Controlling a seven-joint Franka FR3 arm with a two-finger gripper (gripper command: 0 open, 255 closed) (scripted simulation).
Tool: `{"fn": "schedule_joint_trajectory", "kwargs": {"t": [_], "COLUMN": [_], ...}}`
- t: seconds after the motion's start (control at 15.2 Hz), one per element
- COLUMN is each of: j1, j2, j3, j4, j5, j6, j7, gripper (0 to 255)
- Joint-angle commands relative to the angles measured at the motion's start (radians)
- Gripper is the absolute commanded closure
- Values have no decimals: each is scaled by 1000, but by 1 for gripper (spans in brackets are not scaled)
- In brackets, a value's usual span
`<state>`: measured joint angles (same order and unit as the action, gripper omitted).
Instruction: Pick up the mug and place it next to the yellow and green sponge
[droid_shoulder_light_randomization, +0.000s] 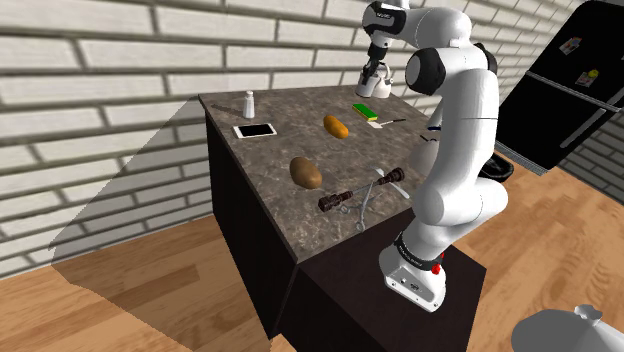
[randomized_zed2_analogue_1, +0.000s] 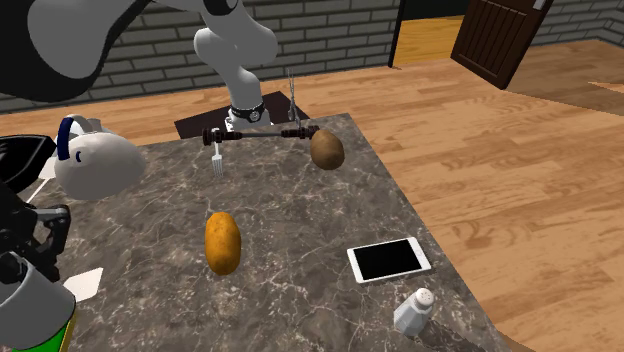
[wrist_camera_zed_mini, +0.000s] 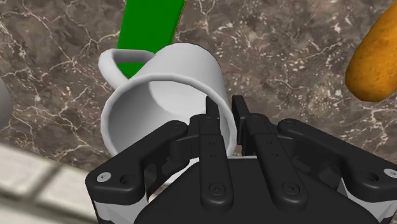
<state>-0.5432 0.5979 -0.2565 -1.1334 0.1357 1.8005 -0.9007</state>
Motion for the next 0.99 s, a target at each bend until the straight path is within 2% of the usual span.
{"fn": "schedule_joint_trajectory", "kwargs": {"t": [0.0, 0.92], "j1": [2, 13], "j2": [-1, 17], "j3": [0, 6], "j4": [-28, -188], "j5": [0, 9], "j6": [27, 204], "j7": [-2, -10], "gripper": [255, 255]}}
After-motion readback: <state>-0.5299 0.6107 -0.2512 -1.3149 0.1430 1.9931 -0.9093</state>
